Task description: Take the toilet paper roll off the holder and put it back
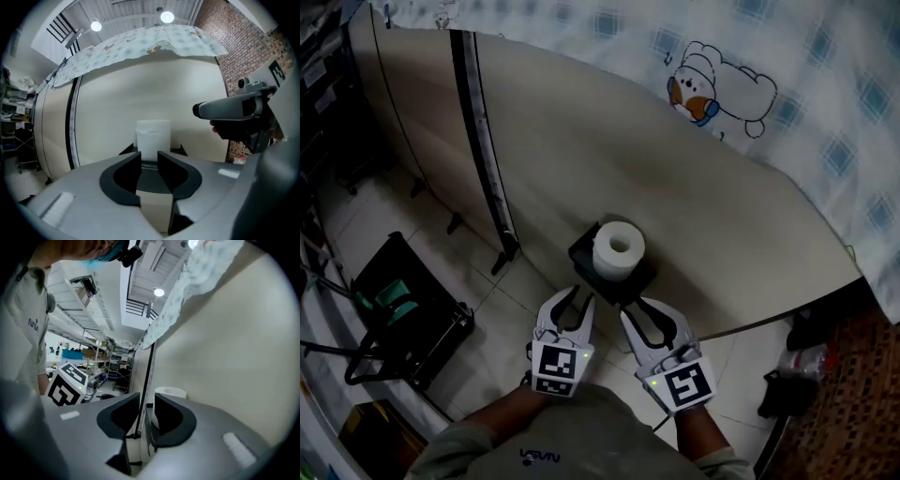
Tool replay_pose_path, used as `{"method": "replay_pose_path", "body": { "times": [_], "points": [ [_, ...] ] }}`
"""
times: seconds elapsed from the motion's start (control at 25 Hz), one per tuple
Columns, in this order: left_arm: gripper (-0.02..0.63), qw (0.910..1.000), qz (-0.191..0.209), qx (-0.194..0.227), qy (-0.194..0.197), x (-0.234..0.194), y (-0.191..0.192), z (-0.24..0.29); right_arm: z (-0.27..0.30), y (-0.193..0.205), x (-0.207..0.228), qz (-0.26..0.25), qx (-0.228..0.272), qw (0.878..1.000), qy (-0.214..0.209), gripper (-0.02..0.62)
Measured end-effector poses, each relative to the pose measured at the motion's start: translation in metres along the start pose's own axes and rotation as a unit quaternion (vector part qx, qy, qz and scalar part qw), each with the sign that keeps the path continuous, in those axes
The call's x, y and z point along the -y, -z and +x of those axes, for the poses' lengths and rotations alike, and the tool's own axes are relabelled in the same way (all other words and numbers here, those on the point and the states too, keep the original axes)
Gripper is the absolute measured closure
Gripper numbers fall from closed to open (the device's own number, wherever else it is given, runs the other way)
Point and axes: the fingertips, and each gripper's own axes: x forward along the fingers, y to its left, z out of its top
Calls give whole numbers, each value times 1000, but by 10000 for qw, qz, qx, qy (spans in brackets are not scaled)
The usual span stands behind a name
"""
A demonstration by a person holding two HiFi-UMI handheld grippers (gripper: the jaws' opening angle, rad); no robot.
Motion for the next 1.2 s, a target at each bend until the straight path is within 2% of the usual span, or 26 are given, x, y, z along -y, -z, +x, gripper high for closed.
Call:
{"method": "replay_pose_path", "body": {
  "times": [0.2,0.36,0.48,0.72,0.88,1.04,1.2],
  "points": [
    [517,9999,-65,15,116,-27,1,7,39,-17,-4,-966,-609,9932,-245,480],
    [514,9994,-106,22,333,-40,2,13,64,-12,-2,-1546,-1445,9764,-426,465],
    [511,9987,-127,29,486,-49,1,17,75,-10,2,-1882,-1901,9628,-382,444],
    [511,9963,-184,-10,835,-57,7,22,91,-6,16,-2251,-2570,9397,-161,412],
    [511,9943,-204,-22,1049,-61,10,23,99,7,26,-2289,-3098,9228,-106,390],
    [511,9937,-192,-102,1103,-65,17,26,104,18,29,-2312,-3442,9098,-182,373],
    [511,9942,-157,-146,1058,-59,18,25,104,31,26,-2406,-3746,8943,-443,354]
  ]
}}
